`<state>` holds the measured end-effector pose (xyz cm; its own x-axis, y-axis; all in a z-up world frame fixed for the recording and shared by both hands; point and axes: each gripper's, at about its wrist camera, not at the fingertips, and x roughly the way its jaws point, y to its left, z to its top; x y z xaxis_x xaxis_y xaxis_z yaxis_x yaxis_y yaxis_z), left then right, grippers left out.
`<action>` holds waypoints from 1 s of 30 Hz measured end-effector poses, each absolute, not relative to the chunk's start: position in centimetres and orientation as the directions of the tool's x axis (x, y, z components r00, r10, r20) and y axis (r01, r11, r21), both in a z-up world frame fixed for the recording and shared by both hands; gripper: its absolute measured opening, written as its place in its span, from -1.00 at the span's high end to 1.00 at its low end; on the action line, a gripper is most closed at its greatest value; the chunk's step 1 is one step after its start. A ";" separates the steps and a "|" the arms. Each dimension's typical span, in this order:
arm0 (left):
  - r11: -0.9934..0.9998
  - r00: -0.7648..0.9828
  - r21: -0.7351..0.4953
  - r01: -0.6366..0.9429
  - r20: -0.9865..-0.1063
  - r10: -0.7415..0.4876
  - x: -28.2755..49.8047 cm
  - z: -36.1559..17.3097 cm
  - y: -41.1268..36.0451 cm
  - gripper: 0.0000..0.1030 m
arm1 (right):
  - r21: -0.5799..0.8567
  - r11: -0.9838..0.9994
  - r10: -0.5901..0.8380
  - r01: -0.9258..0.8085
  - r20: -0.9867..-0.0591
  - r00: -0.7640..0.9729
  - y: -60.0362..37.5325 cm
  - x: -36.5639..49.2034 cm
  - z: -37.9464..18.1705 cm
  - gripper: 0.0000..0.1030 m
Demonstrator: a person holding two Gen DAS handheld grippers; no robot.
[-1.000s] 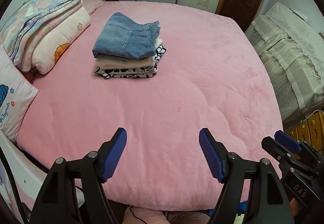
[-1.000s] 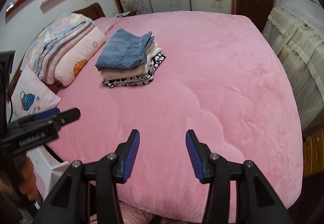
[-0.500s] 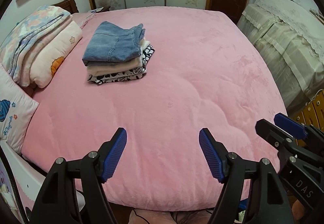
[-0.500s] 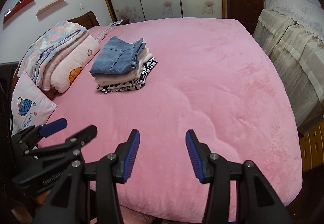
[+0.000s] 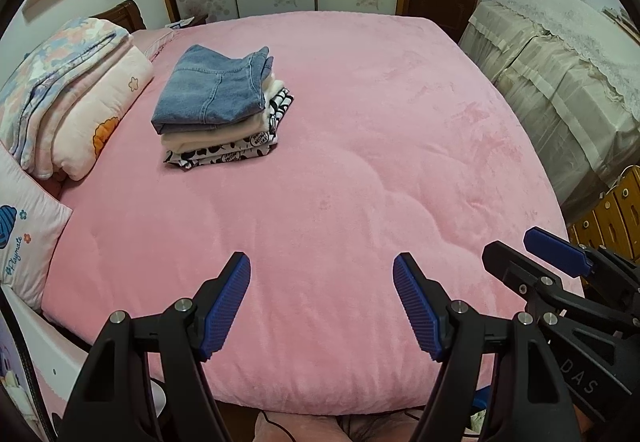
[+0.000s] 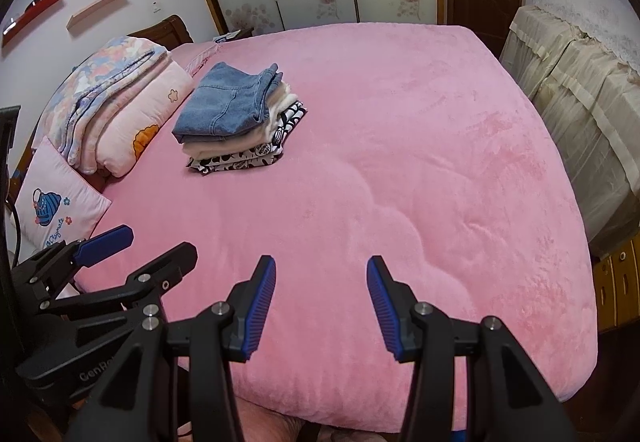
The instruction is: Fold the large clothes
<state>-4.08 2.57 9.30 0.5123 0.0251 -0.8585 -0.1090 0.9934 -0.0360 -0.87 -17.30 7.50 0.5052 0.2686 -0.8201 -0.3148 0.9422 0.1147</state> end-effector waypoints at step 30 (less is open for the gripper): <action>0.994 0.463 -0.048 -0.098 -0.887 0.003 -4.0 8.1 2.5 -0.40 | 0.118 0.944 0.259 -0.308 -0.843 0.472 -17.6 -1.2 6.4 0.07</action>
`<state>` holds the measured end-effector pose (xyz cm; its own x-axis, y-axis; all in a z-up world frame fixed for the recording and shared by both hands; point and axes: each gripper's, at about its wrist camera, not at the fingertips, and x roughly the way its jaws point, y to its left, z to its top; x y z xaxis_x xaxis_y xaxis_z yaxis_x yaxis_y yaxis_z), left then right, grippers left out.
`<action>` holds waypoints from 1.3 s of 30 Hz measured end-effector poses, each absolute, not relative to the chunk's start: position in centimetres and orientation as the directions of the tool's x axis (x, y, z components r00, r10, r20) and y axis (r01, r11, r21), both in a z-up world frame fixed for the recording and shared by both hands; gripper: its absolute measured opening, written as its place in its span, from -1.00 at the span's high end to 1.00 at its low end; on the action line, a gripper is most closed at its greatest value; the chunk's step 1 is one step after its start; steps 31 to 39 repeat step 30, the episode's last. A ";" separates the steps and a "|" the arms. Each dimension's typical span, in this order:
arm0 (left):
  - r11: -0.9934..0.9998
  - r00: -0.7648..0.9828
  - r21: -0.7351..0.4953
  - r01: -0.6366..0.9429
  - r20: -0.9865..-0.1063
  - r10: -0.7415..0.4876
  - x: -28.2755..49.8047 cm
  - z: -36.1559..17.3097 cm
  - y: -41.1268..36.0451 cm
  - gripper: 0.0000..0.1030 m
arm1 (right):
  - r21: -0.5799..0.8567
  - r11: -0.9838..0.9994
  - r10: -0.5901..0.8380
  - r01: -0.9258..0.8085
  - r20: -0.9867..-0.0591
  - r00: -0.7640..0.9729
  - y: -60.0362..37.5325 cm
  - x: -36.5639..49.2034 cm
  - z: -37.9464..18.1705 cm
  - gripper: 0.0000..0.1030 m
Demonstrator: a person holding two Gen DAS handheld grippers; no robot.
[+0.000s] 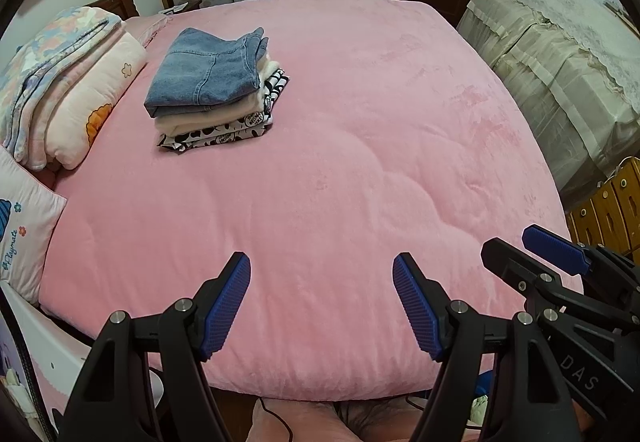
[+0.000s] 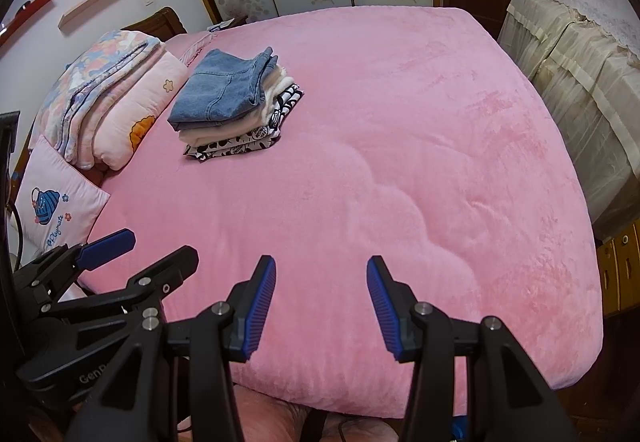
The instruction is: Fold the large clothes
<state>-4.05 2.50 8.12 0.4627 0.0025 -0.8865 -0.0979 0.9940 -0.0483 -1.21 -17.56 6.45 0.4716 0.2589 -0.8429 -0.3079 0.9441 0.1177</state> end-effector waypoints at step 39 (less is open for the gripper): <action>0.994 0.409 -0.068 -0.085 -0.912 -0.028 -3.0 6.5 1.6 -0.40 | 0.124 0.952 0.242 -0.280 -0.865 0.440 -18.6 -0.8 5.0 0.07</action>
